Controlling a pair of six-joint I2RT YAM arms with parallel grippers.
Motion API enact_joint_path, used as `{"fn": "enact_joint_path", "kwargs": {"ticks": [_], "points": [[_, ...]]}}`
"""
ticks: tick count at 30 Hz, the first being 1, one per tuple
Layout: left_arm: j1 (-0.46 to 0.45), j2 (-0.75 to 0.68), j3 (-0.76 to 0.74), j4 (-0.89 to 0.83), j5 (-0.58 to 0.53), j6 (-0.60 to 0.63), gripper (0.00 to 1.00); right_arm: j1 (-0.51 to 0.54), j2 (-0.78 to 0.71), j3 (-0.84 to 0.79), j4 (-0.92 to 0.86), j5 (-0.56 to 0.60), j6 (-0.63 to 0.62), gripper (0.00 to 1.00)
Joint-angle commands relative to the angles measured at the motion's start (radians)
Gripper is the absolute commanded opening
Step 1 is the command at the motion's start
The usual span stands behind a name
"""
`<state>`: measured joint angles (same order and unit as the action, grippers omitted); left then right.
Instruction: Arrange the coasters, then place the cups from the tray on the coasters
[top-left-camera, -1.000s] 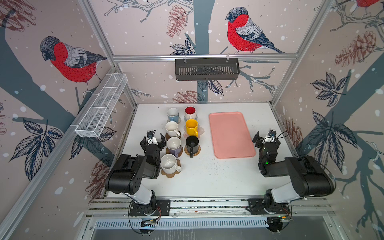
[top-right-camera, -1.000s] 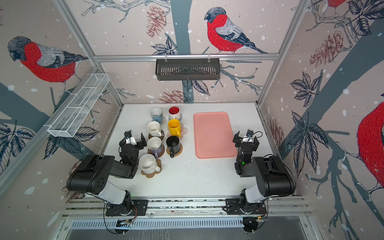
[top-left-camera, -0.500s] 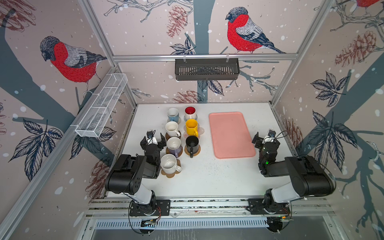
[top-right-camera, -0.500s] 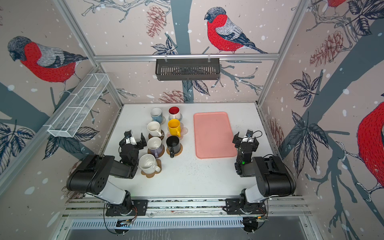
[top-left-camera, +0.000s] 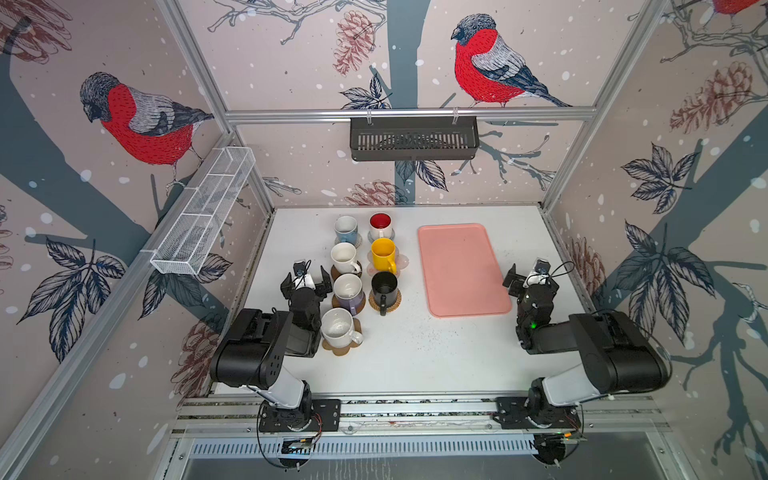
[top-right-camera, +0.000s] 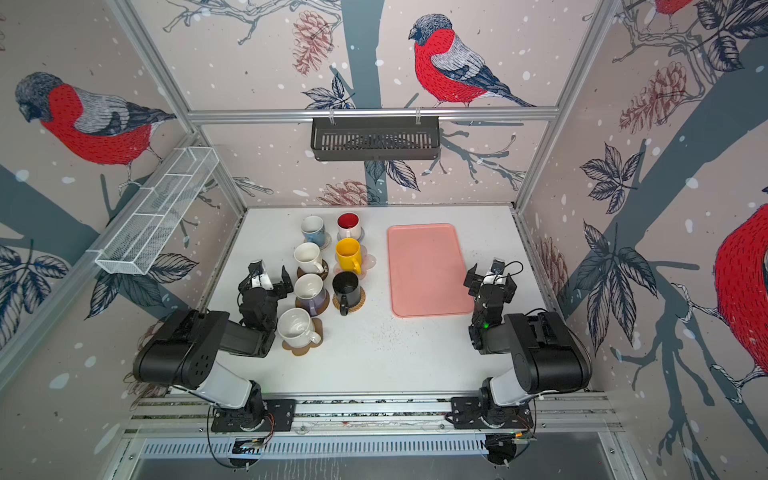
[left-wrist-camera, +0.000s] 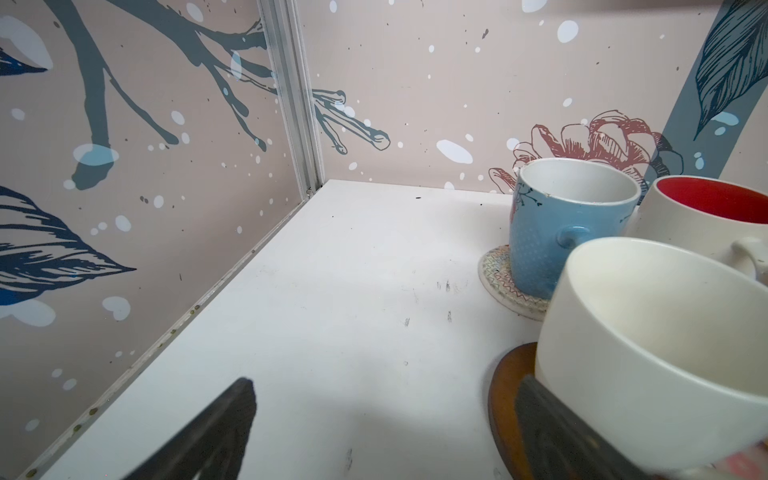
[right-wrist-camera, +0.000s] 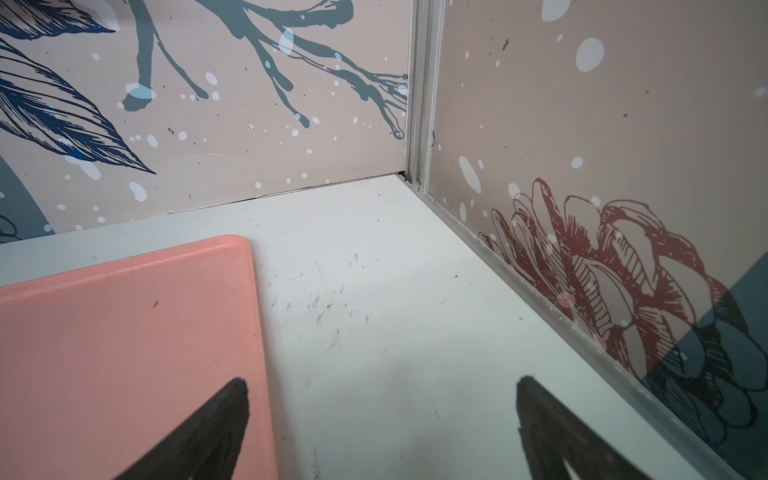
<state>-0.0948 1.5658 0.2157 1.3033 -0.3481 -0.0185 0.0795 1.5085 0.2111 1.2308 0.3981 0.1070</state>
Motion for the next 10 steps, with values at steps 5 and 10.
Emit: {"fn": "enact_joint_path", "kwargs": {"ticks": [5, 10], "points": [[0.0, 0.0, 0.004, 0.044, -0.011, 0.017, 0.97, 0.003, -0.001, 0.004, 0.014, 0.011, 0.002, 1.0], [0.0, 0.0, 0.004, 0.046, -0.011, 0.016, 0.97, 0.001, 0.0, 0.007, 0.01, 0.005, 0.003, 0.99]]}}
